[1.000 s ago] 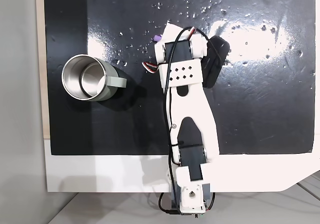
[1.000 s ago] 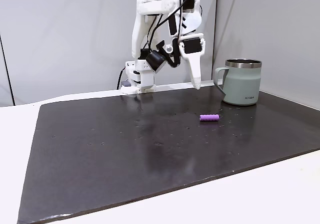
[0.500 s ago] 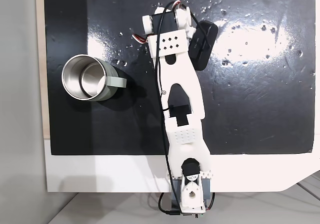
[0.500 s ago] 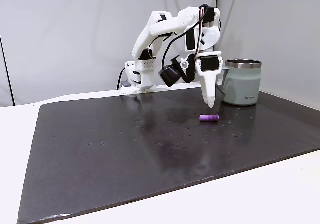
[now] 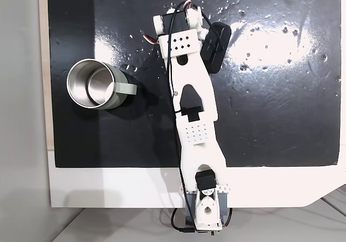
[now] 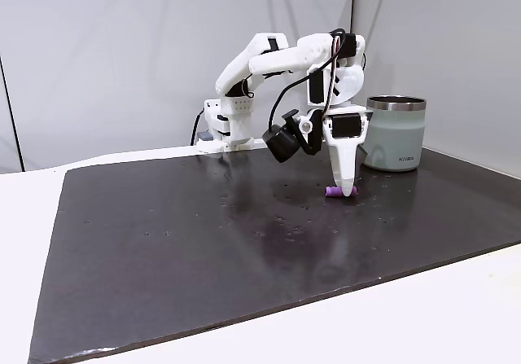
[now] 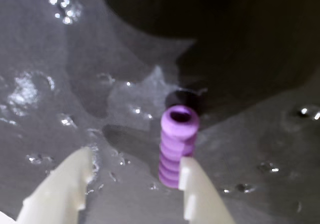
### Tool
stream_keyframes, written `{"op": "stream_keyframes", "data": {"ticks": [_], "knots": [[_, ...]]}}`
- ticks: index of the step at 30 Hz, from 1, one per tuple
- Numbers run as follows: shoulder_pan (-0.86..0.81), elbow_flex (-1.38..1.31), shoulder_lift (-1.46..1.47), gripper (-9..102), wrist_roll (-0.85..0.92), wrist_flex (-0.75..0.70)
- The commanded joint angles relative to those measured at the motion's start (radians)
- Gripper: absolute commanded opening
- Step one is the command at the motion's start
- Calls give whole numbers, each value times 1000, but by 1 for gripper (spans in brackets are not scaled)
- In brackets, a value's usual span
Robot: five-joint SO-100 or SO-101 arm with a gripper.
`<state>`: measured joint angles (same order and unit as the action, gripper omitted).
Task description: Grasp a pengrip and put it in the cup.
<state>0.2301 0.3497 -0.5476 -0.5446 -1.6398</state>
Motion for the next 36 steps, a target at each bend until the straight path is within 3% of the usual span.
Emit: {"op": "stream_keyframes", "data": {"ticks": [1, 12, 21, 36], "knots": [[20, -60, 5, 22, 15, -3], [40, -74, 78, 20, 26, -15], [41, -67, 51, 0, 55, -14], [149, 247, -549, 0, 193, -15]]}}
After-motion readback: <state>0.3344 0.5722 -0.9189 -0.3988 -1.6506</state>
